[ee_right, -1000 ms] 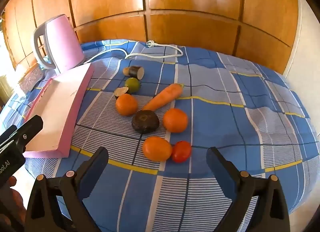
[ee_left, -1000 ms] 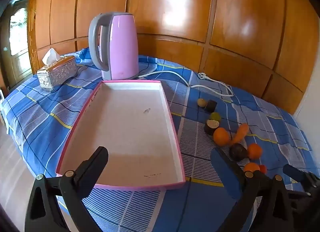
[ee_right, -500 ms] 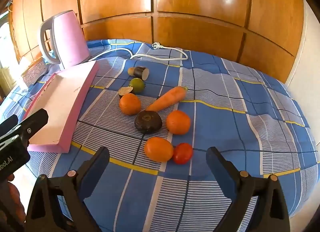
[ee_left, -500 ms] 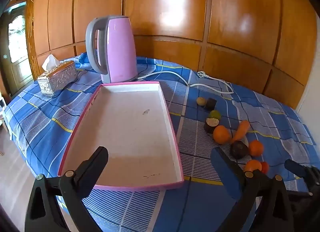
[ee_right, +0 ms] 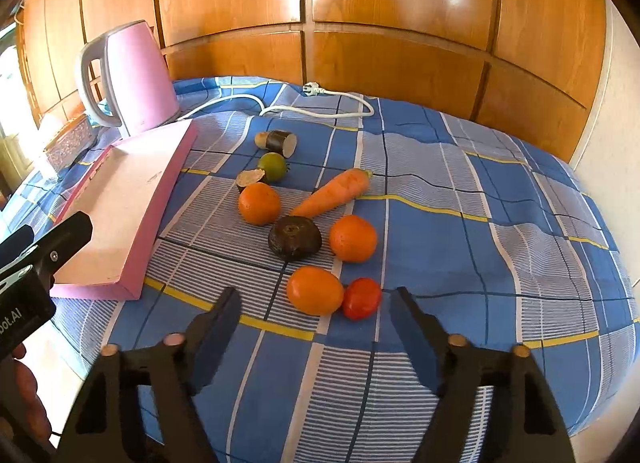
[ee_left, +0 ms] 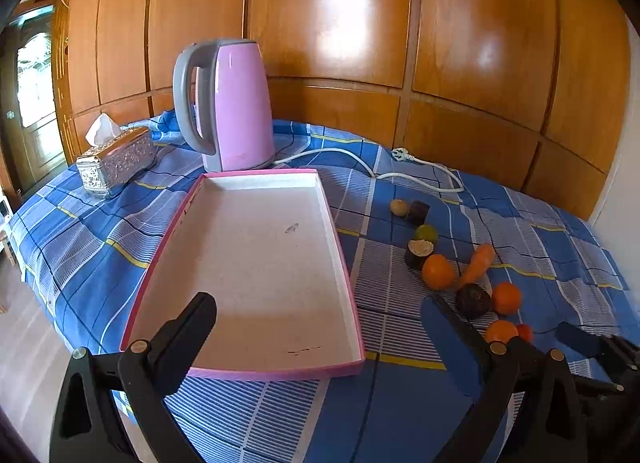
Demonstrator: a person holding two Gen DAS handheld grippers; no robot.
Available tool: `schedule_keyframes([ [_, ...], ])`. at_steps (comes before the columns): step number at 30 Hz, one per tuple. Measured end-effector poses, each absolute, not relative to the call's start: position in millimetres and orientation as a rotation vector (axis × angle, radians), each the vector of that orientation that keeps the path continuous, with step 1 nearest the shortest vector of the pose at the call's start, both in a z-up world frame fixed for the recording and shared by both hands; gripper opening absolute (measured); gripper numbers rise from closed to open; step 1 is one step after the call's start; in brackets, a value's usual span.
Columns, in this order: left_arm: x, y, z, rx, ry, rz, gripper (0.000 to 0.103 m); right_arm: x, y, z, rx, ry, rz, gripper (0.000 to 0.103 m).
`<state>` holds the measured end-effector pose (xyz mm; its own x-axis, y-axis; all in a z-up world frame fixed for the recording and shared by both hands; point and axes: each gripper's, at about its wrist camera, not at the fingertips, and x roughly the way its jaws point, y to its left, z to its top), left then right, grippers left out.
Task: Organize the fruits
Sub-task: 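Move both tools toward the cluster of fruits on the bedspread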
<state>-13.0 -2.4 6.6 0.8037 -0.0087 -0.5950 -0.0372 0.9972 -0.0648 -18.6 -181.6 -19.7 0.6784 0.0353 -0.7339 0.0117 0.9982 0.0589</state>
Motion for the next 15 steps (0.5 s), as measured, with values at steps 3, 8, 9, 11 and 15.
schedule_keyframes([
  [3,-13,-4,7,-0.075,0.639,0.012,0.102,-19,-184,-21,0.076,0.842,0.02,0.055],
  [8,-14,-5,7,-0.074,0.642,0.005,0.102,-22,-190,-24,0.107,0.856,0.032,0.048],
  [9,-13,-6,7,-0.073,0.644,0.003,0.102,-23,-191,-24,0.109,0.858,0.034,0.048],
  [11,-13,-7,6,-0.071,0.649,0.0,0.102,-23,-193,-25,0.116,0.86,0.04,0.048],
  [15,-12,-9,5,-0.069,0.658,-0.007,0.102,-24,-196,-26,0.125,0.865,0.043,0.048],
])
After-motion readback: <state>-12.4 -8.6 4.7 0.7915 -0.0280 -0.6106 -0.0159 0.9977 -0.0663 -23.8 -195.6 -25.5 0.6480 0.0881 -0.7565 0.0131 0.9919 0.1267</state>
